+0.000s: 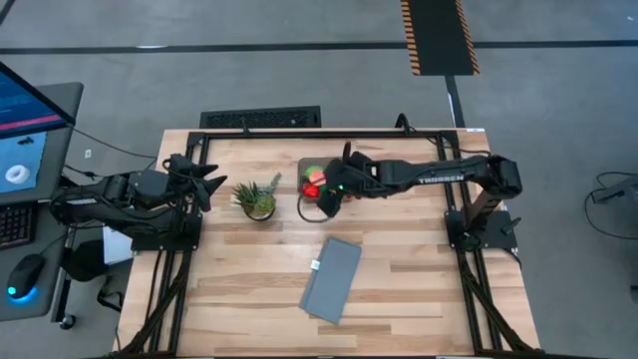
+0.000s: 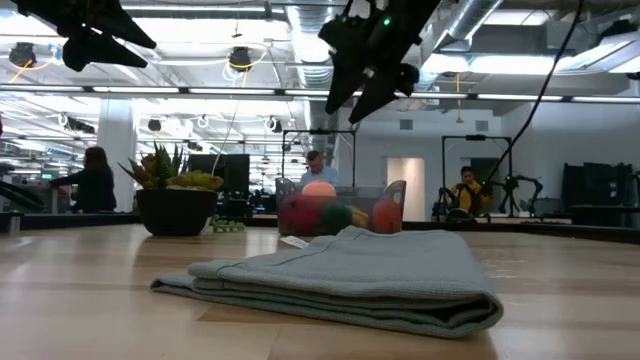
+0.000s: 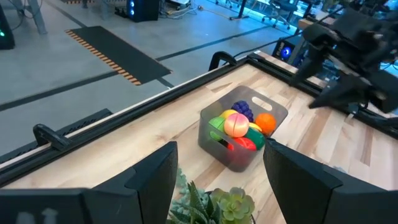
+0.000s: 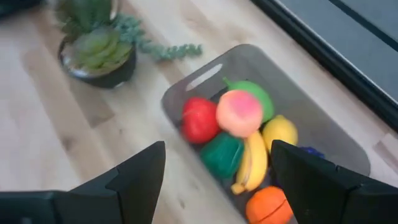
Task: Pick and placing Produce into tupperware
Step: Return to Home Position
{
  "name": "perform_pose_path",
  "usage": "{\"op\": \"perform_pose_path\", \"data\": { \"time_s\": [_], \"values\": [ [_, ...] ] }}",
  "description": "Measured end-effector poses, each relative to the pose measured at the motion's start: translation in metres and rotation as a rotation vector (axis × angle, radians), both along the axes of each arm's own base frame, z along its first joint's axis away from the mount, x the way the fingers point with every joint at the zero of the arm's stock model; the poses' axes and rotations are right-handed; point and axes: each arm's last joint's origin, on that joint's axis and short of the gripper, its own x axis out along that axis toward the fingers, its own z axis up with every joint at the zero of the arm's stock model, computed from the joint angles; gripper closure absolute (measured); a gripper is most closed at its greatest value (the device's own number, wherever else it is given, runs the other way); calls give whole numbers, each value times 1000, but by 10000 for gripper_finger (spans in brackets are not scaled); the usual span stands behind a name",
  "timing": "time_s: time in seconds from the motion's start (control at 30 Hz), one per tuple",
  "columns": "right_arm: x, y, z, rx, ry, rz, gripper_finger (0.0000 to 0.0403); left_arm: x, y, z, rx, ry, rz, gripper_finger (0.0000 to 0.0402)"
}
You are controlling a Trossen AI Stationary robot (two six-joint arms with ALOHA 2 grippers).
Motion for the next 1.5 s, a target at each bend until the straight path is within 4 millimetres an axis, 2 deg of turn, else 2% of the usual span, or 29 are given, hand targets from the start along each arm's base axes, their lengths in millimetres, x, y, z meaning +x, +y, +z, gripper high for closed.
{"op": "perform_pose_path", "data": {
  "time_s": [0.23, 0.4, 0.6, 0.73, 0.87, 0.97, 1.13, 1.27, 1.5],
  "values": [
    [-12, 41, 8, -33, -95, 145, 86, 0, 0, -1, -3, 5, -7, 175],
    [-28, 62, 26, -75, -200, 111, 86, 0, 0, 0, -24, -14, 15, 175],
    [-54, 81, 41, -68, -191, 129, 86, 0, 0, 0, -63, -43, 41, 175],
    [-74, 101, 49, -208, -135, 216, 86, -2, 1, -3, -77, -33, 85, 175],
    [-106, 116, 53, -415, -94, 147, 86, -5, 1, -8, -114, -7, 111, 175],
    [-141, 118, 46, -440, -131, 59, 86, -7, 2, -12, -119, 36, 118, 175],
    [-196, 115, 30, -327, -270, 63, 86, -9, 3, -13, -190, -16, 203, 175],
    [-226, 108, 21, -268, -348, 111, 86, -9, 4, -11, -126, -34, 262, 175],
    [-274, 82, -21, -168, -473, 100, 86, -7, 4, -7, 8, 35, 202, 175]
  ]
}}
